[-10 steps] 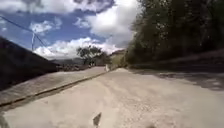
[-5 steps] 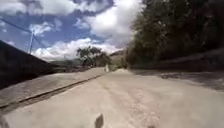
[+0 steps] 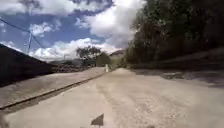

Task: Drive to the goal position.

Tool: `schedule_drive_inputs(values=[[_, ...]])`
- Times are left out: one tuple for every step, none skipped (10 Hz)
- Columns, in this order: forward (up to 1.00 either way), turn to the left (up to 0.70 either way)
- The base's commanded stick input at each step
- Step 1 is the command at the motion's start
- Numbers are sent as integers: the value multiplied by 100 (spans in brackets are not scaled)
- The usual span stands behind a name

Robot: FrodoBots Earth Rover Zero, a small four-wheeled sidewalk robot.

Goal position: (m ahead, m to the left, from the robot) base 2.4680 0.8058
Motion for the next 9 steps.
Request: schedule_drive_inputs(values=[[70,0],[70,0],[70,0],[70,0],[70,0],[70,0],[70,0],[70,0],[70,0]])
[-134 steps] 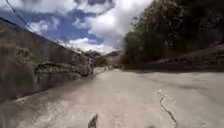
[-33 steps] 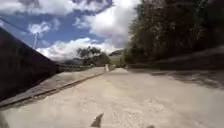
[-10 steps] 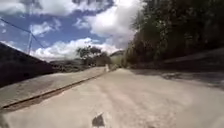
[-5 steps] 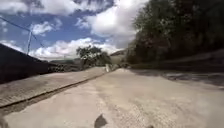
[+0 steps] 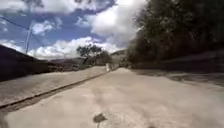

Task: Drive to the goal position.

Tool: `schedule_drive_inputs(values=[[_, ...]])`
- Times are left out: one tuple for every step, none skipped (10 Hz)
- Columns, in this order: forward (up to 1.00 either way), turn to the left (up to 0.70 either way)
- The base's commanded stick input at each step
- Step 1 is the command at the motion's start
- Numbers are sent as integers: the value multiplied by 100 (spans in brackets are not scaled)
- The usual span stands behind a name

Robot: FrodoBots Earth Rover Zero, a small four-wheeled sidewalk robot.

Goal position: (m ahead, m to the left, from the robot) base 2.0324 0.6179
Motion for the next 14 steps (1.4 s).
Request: schedule_drive_inputs(values=[[70,0],[70,0],[70,0],[70,0],[70,0],[70,0],[70,0],[70,0],[70,0],[70,0],[70,0],[70,0],[70,0],[70,0]])
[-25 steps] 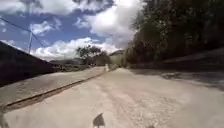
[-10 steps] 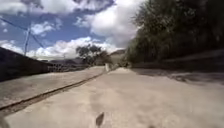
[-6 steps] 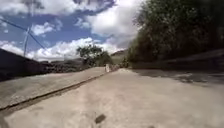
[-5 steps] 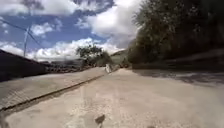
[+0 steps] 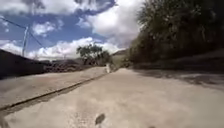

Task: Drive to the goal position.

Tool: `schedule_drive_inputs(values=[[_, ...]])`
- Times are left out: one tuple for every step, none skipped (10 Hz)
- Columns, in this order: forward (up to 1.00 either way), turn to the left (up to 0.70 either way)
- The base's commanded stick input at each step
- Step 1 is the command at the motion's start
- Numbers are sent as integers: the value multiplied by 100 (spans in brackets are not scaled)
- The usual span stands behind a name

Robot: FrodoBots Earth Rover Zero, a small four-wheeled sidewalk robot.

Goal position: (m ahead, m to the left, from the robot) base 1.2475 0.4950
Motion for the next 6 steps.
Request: schedule_drive_inputs(values=[[70,0],[70,0],[70,0],[70,0],[70,0],[70,0]])
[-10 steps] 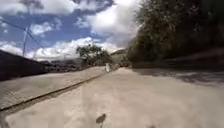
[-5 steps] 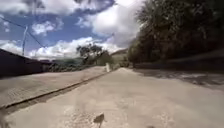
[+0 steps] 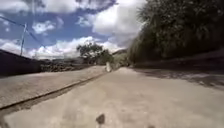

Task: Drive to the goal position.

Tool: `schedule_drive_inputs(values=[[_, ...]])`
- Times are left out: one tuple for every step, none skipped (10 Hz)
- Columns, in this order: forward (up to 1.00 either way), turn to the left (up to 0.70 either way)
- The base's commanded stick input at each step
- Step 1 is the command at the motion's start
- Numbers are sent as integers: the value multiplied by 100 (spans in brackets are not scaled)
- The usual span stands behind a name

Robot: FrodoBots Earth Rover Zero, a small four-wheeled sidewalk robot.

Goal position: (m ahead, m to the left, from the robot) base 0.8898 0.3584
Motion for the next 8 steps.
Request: schedule_drive_inputs(values=[[70,0],[70,0],[70,0],[70,0],[70,0],[70,0],[70,0],[70,0]])
